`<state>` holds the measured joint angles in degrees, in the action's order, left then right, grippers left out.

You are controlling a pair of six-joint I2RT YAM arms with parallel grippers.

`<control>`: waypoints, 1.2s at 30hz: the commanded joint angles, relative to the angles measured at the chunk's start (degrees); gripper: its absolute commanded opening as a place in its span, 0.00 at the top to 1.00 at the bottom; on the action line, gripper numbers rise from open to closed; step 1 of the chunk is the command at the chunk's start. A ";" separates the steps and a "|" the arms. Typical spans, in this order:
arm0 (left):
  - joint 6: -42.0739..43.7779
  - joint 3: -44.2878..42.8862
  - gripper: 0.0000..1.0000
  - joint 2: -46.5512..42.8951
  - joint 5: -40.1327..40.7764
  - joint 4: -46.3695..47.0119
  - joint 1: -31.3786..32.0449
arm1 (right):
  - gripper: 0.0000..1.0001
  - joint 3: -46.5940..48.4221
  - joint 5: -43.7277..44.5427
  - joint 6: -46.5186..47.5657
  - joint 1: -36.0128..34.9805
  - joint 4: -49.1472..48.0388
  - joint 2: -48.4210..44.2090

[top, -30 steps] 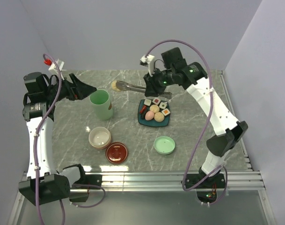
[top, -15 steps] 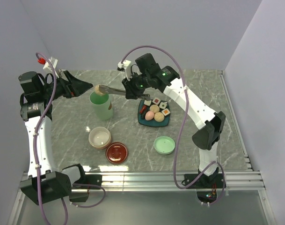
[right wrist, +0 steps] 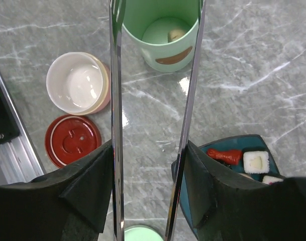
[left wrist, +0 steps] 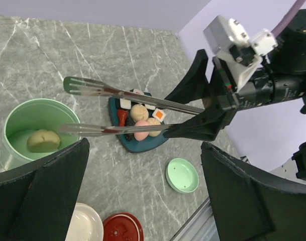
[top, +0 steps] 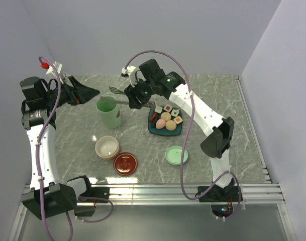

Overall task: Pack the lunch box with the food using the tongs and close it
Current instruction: Place the food into the lunch box, then pick up the food using the clamp

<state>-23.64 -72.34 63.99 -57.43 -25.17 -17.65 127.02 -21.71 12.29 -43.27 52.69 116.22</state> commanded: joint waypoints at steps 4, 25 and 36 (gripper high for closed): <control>3.85 -1.32 0.01 -0.53 -1.11 -1.81 -0.28 | 0.39 -6.92 1.67 0.18 2.39 -0.65 -11.97; 6.85 0.18 0.01 -2.64 -2.34 -2.43 -0.28 | 0.42 -51.87 3.52 11.08 21.56 1.63 -36.51; 7.82 0.35 0.01 -2.99 -1.98 -3.22 -0.28 | 0.42 -53.81 0.45 11.17 21.91 -1.18 -30.97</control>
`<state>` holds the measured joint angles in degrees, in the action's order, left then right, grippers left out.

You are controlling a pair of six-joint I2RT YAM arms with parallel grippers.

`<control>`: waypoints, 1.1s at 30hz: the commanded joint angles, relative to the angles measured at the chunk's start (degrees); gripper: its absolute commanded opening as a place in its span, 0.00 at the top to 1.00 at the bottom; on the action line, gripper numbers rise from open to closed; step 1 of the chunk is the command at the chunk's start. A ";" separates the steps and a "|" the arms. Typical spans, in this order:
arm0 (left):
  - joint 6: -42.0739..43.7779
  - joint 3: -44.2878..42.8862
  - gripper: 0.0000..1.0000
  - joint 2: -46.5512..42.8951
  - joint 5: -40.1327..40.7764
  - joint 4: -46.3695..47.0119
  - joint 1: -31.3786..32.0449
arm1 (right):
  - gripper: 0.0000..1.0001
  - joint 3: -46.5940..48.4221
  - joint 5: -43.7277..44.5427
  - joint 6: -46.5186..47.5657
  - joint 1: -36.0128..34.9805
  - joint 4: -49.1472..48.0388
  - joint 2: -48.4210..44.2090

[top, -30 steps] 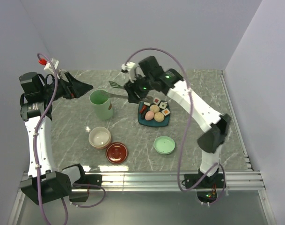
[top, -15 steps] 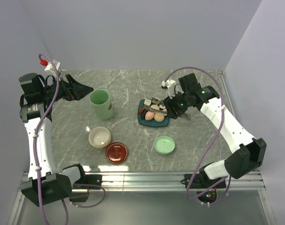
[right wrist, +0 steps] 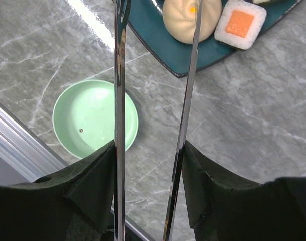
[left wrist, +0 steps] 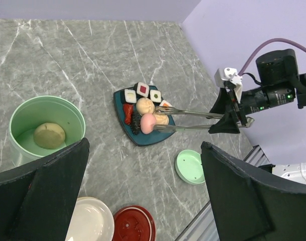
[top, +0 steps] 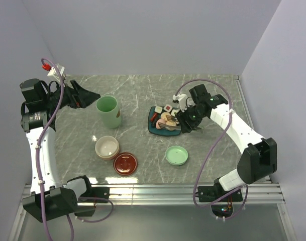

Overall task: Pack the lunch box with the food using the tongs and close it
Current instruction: Pick up the food using the clamp

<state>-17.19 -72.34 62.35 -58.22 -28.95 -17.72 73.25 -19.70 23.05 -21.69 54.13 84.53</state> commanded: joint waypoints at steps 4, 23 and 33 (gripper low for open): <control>1.55 0.27 0.01 -1.18 -1.11 0.47 -0.21 | 0.42 0.40 -2.44 0.42 0.33 -2.80 2.48; 1.37 1.23 0.01 -0.65 -1.29 1.09 -0.30 | 0.42 2.86 -5.26 1.30 -0.02 -0.25 3.35; 1.46 1.67 0.01 -0.38 -1.20 1.09 -0.22 | 0.41 4.53 -3.76 1.47 -0.72 -1.22 5.29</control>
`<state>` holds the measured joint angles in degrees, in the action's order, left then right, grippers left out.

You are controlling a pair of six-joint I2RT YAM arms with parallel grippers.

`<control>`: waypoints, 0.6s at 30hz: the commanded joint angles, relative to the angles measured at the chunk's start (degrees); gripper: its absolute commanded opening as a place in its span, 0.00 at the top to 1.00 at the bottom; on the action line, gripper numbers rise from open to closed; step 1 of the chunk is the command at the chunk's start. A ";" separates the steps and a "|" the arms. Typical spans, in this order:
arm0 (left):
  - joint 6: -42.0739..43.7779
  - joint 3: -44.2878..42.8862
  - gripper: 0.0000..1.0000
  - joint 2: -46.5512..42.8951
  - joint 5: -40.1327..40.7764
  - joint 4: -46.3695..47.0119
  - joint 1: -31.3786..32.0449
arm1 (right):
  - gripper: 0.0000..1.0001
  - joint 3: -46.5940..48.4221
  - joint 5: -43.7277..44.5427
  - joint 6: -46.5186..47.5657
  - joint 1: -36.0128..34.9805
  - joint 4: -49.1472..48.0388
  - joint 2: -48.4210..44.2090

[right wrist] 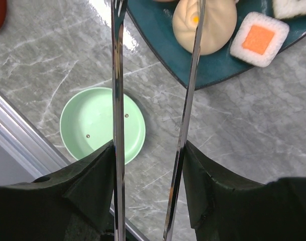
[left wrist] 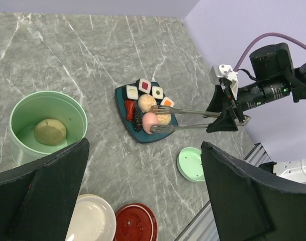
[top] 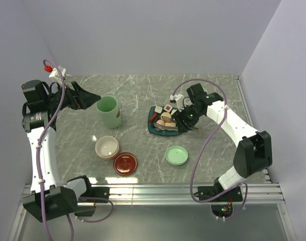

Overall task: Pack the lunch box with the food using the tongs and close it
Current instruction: Pick up the food using the clamp

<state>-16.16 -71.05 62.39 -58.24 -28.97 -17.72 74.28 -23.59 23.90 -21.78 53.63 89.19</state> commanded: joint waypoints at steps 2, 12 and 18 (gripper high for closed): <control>0.34 0.29 0.01 -0.34 -1.18 1.20 -0.21 | 0.41 3.85 0.22 0.71 -0.89 -0.80 1.25; 0.52 0.12 0.01 -0.08 -1.26 1.02 -0.21 | 0.40 5.96 0.48 0.71 -1.86 -0.63 2.92; 0.87 0.21 0.01 -0.25 -1.26 0.85 -0.30 | 0.41 4.21 0.83 1.50 -1.78 0.16 1.96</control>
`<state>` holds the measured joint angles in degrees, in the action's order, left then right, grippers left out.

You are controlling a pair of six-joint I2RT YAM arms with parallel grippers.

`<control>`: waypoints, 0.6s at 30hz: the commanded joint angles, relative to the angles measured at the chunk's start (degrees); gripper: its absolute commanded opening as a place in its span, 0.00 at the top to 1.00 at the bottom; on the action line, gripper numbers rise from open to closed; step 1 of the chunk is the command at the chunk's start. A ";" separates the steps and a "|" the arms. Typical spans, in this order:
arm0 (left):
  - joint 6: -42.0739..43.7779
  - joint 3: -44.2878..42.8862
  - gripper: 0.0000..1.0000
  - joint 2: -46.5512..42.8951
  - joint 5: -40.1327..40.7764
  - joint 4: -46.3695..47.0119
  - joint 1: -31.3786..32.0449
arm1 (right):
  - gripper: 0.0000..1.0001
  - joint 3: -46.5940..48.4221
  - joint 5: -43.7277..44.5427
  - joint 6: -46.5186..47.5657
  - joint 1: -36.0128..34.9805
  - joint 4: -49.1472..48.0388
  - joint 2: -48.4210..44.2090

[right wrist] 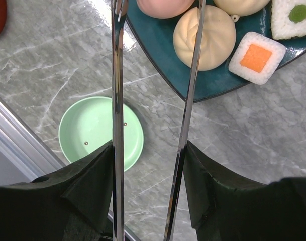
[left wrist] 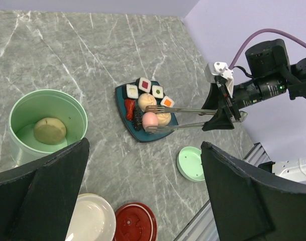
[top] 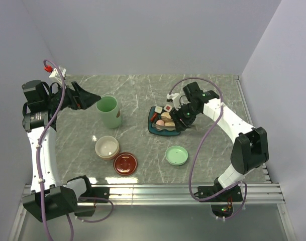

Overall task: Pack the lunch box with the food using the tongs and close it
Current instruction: Pick up the food using the clamp

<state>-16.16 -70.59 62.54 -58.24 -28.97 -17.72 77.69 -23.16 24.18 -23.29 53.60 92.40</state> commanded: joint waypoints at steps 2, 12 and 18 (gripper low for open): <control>0.70 -0.08 0.01 -0.32 -1.35 1.11 -0.22 | 0.41 0.36 0.13 1.57 -0.35 0.62 -2.22; 0.25 0.19 0.01 -0.23 -1.62 1.64 -0.21 | 0.41 1.50 -2.15 1.48 -1.14 0.80 -1.26; 0.96 0.01 0.01 -0.49 -1.35 0.76 -0.21 | 0.41 0.89 -1.98 1.83 -1.23 1.24 -1.08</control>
<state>-16.16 -70.02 62.61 -58.28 -28.73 -17.72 77.67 -24.08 25.21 -24.05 54.50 92.05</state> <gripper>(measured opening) 0.989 0.592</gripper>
